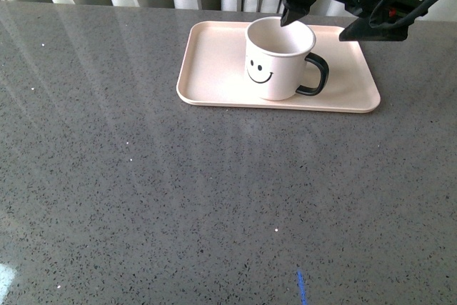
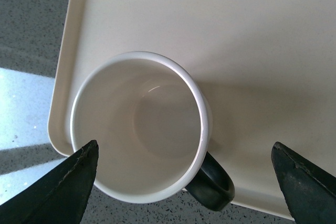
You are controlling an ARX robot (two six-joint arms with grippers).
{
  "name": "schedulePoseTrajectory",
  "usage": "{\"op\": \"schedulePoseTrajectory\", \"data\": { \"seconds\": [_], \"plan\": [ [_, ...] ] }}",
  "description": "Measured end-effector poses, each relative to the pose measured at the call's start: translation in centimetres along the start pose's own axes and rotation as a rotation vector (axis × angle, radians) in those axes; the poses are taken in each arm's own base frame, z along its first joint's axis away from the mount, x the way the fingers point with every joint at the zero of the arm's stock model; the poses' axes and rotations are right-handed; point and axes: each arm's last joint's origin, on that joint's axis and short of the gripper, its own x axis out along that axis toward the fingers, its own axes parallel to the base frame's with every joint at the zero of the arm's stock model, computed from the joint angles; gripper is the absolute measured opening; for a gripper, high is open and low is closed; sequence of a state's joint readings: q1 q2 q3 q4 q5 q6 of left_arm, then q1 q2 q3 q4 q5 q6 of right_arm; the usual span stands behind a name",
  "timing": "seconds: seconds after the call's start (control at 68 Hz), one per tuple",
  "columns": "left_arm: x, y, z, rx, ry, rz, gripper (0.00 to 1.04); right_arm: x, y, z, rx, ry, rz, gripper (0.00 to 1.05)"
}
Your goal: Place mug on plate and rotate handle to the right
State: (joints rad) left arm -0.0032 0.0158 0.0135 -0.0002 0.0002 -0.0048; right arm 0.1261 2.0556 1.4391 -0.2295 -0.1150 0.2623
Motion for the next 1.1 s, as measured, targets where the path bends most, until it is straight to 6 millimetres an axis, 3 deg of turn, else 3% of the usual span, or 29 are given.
{"op": "schedulePoseTrajectory", "data": {
  "seconds": [0.206,0.353,0.5,0.633,0.883,0.927,1.104],
  "plan": [
    [0.0,0.0,0.0,0.000,0.000,0.000,0.95,1.3,-0.3,-0.1,0.024,0.021,-0.014,0.95],
    [0.0,0.0,0.0,0.000,0.000,0.000,0.95,1.7,-0.7,-0.2,0.042,0.028,-0.022,0.86],
    [0.0,0.0,0.0,0.000,0.000,0.000,0.95,2.6,-1.1,-0.3,0.054,0.037,-0.032,0.72],
    [0.0,0.0,0.0,0.000,0.000,0.000,0.95,3.7,-1.3,-0.2,0.056,0.045,-0.035,0.43],
    [0.0,0.0,0.0,0.000,0.000,0.000,0.95,4.2,-1.2,0.2,0.043,0.047,-0.036,0.06],
    [0.0,0.0,0.0,0.000,0.000,0.000,0.95,4.1,-1.2,0.2,0.037,0.048,-0.035,0.01],
    [0.0,0.0,0.0,0.000,0.000,0.000,0.95,4.1,-1.6,0.3,0.018,0.046,-0.038,0.02]
  ]
}}
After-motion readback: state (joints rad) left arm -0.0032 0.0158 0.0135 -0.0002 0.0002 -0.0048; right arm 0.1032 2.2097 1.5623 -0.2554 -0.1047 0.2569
